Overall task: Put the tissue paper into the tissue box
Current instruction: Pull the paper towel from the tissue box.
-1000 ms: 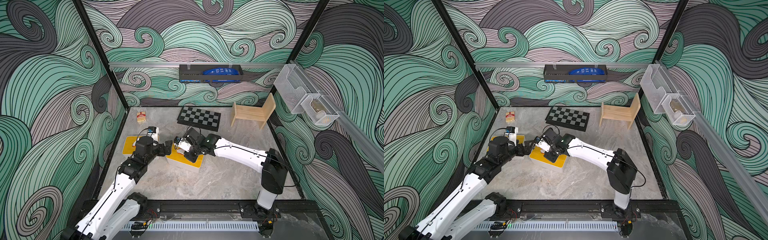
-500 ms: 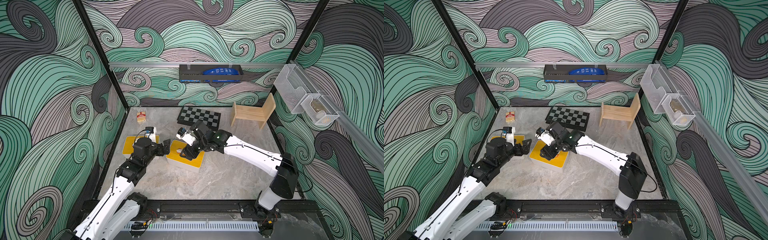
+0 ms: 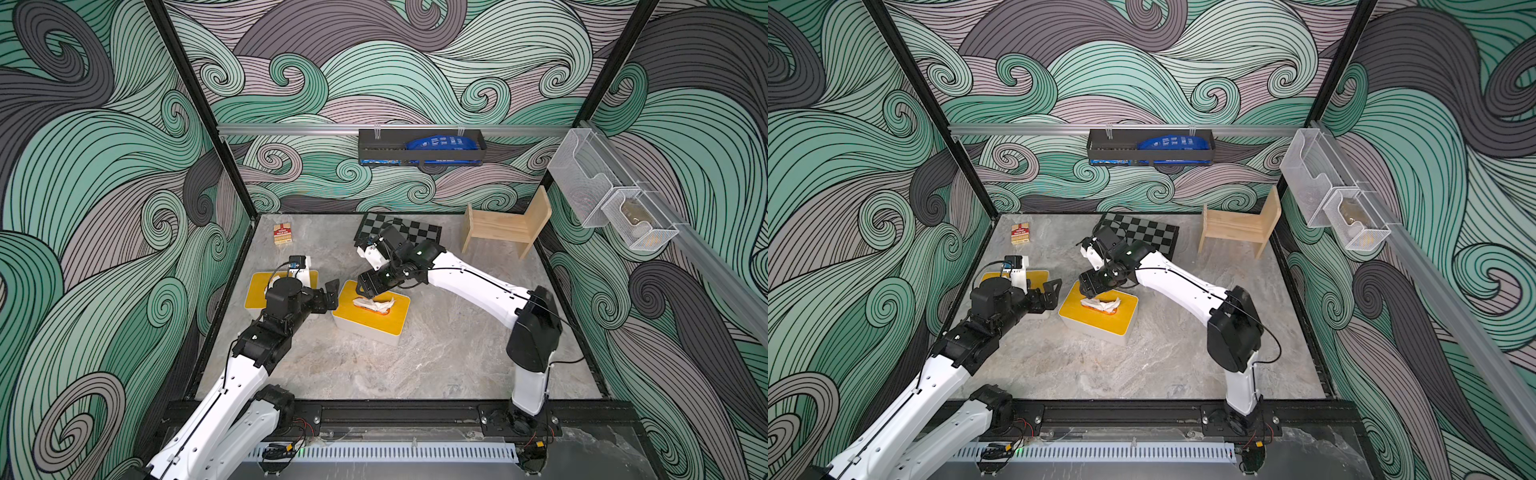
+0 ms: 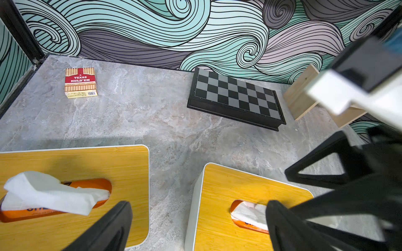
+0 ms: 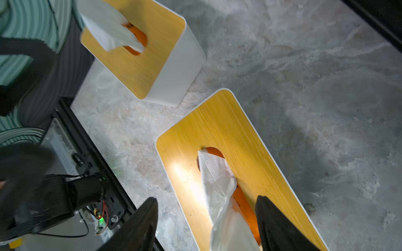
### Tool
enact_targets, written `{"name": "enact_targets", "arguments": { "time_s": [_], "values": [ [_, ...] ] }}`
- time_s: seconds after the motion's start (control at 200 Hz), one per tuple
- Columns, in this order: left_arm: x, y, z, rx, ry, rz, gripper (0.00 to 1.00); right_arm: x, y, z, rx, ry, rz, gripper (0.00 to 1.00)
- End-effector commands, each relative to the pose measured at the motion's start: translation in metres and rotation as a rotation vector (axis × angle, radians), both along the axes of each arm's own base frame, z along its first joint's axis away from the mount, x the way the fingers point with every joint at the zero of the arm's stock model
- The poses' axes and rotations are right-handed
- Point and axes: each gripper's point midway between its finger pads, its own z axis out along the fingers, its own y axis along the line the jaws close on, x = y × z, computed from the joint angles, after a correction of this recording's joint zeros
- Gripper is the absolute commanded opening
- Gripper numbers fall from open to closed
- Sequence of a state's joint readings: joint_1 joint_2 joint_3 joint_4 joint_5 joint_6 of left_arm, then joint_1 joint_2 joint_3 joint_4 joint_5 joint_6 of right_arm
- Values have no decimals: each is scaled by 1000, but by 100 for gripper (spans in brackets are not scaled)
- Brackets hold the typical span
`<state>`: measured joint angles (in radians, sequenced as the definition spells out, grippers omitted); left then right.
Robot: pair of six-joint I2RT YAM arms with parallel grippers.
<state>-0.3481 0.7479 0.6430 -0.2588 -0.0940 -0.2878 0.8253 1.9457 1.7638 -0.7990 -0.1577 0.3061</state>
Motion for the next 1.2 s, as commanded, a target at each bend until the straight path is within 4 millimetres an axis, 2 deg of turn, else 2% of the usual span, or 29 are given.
{"name": "enact_targets", "arguments": {
  "time_s": [0.0,0.285,0.48,0.941,1.081,1.196],
  "values": [
    [1,2,7,-3,-32,7,99,-6,-15,-21,-120,73,-19,67],
    [0,1,7,-7,-36,-3,99,-12,-16,-33,-145,111,-17,53],
    [0,0,6,-6,-35,-7,99,-18,-19,-43,-160,142,-10,33],
    [0,-1,6,-9,-35,-14,99,-30,-17,-36,-127,169,11,15],
    [-1,-1,6,-9,-34,-14,99,-35,-19,-40,-141,171,21,6],
    [-1,-1,6,-10,-35,-15,99,-35,-18,-34,-136,151,29,0]
  ]
}}
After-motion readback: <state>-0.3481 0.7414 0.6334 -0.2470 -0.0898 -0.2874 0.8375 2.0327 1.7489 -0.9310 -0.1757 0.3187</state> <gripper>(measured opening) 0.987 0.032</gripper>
